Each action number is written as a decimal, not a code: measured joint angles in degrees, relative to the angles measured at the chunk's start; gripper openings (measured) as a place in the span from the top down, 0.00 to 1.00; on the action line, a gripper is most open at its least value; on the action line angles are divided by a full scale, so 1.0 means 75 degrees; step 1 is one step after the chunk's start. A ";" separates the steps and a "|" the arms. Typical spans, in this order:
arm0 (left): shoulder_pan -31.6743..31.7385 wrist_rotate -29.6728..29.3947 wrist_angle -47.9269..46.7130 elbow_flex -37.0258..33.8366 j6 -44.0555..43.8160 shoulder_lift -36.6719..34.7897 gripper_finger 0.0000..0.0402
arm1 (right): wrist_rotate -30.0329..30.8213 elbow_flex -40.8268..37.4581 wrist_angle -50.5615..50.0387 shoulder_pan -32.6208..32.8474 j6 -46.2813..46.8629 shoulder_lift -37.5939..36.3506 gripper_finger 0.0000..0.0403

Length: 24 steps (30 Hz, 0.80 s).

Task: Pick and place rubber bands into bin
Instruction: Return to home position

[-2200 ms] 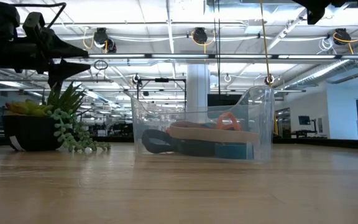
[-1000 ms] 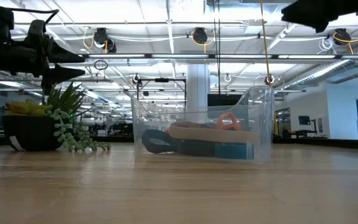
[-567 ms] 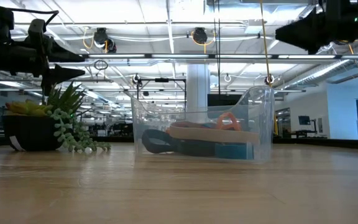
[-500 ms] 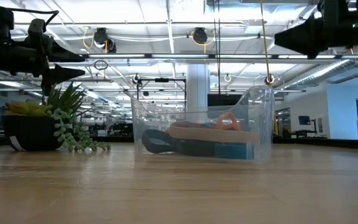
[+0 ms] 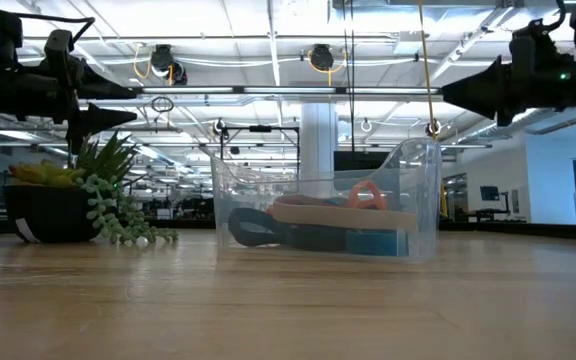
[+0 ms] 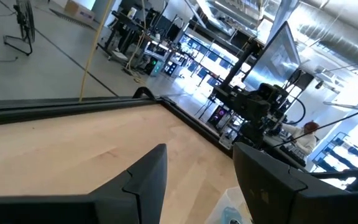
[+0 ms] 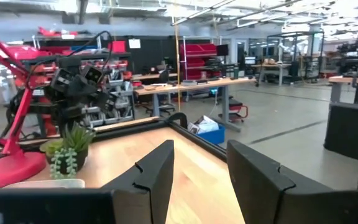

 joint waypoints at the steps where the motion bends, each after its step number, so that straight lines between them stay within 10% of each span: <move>1: 0.0000 -0.0001 -0.0003 0.0000 -0.0011 0.0000 0.52 | -0.0105 -0.0053 -0.0005 -0.0092 0.0055 -0.0056 0.65; 24: 0.0000 -0.0009 0.0006 0.0000 -0.0029 0.0003 0.52 | -0.0562 -0.0595 -0.1367 -0.1023 0.0091 -0.0483 0.65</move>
